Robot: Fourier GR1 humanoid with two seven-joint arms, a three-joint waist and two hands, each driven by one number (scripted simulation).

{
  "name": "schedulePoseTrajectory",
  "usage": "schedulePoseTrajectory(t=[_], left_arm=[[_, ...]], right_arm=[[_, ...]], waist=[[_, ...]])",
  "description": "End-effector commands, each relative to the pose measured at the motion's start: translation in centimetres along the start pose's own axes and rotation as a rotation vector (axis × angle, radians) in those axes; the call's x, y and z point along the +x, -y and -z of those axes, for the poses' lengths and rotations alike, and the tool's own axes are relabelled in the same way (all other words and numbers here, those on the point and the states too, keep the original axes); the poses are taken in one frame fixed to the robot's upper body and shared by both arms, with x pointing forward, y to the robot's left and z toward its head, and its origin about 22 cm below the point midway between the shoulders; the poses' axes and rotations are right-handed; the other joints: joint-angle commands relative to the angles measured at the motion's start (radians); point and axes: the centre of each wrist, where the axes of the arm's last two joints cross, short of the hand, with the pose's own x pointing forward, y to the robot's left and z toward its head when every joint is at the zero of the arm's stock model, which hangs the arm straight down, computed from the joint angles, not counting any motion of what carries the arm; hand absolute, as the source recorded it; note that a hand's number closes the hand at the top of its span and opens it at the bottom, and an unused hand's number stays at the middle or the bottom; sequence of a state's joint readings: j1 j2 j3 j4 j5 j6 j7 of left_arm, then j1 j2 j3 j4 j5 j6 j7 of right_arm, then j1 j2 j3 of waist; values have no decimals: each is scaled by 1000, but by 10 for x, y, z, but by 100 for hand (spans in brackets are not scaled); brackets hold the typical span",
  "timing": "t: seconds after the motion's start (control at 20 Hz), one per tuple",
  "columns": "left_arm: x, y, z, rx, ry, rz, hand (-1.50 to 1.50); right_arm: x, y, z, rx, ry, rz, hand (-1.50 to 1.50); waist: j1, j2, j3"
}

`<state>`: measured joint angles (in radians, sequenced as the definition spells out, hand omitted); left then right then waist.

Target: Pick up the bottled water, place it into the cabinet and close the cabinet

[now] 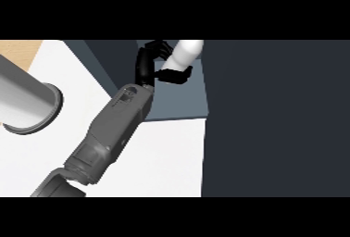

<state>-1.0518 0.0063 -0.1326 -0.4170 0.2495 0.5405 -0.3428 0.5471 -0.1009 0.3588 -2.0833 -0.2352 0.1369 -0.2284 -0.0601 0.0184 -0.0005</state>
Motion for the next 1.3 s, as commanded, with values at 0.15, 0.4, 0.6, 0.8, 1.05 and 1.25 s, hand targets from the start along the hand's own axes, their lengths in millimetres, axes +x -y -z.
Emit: schedulePoseTrajectory(t=[0.15, 0.4, 0.6, 0.8, 1.05, 1.25], left_arm=[[-22, -15, 3, 55, 33, 207, 150], [-26, -30, 10, 119, 30, 288, 150], [-22, -44, 18, 147, 24, 302, -150], [-27, -41, 14, 141, -16, 307, -150], [-39, -50, 9, 167, -16, 317, -150], [-41, -50, 8, 158, -13, 264, -150]], right_arm=[[3, 7, 3, 9, 19, 3, -150], [10, 4, 5, 14, 13, -4, -150], [0, 3, 1, 15, 23, 24, -150], [-5, 7, 1, 3, -4, 18, -150], [7, 7, 1, 51, 9, -7, -150], [-5, -4, 5, 37, 12, 2, -150]], waist=[[-10, 7, 0], [-14, 8, 0], [-22, 12, 0], [-13, 10, 0], [-23, 15, -1], [-13, 14, -1]])
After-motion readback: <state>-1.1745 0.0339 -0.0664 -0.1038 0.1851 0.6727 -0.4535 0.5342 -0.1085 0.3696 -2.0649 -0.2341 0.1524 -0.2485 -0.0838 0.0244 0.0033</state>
